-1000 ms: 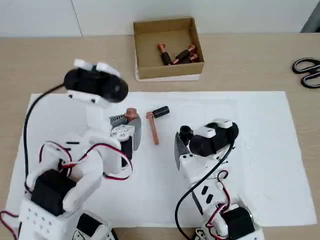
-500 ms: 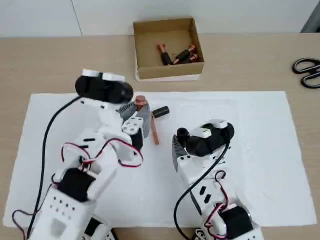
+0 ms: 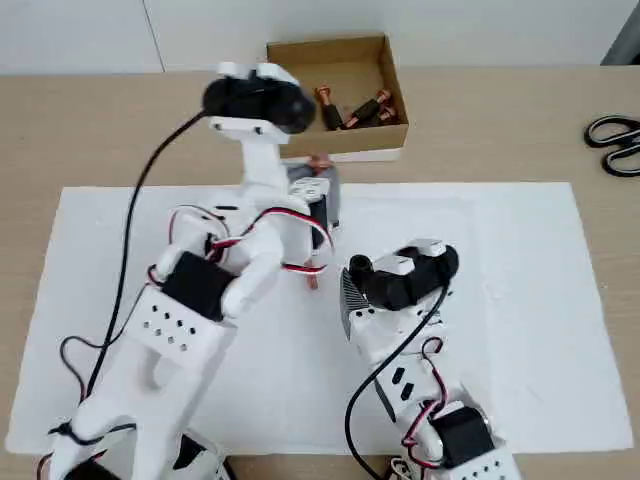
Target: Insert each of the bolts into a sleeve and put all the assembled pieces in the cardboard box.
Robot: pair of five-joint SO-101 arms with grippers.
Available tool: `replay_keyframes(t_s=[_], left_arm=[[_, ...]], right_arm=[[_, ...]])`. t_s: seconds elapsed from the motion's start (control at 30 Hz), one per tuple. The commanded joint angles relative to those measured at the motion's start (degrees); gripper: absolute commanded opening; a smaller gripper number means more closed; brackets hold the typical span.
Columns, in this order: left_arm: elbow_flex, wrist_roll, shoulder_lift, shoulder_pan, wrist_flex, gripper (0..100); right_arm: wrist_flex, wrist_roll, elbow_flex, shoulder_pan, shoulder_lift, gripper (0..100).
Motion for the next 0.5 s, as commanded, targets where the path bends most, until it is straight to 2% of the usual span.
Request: replay_keyframes(t_s=[0.0,0.1,0.23,0.47], left_arm=[[-3.8,-1.2,0.4,3.0,-1.0,1],[-3.7,-5.0,0.8,5.6,-1.2,1],[-1.6,-6.0,2.0,7.7,-2.8,1],[11.3,-6.0,3.2,7.6,-21.8,1]], right_arm=[[-4.4,0.3,2.6,0.0,-0.7,0.4],[-5.0,0.3,3.3,0.0,-0.7,0.4],[-5.0,0.1,3.3,0.0,-0.8,0.4],[-4.9,-3.3,2.4,0.2,-0.8,0.4]])
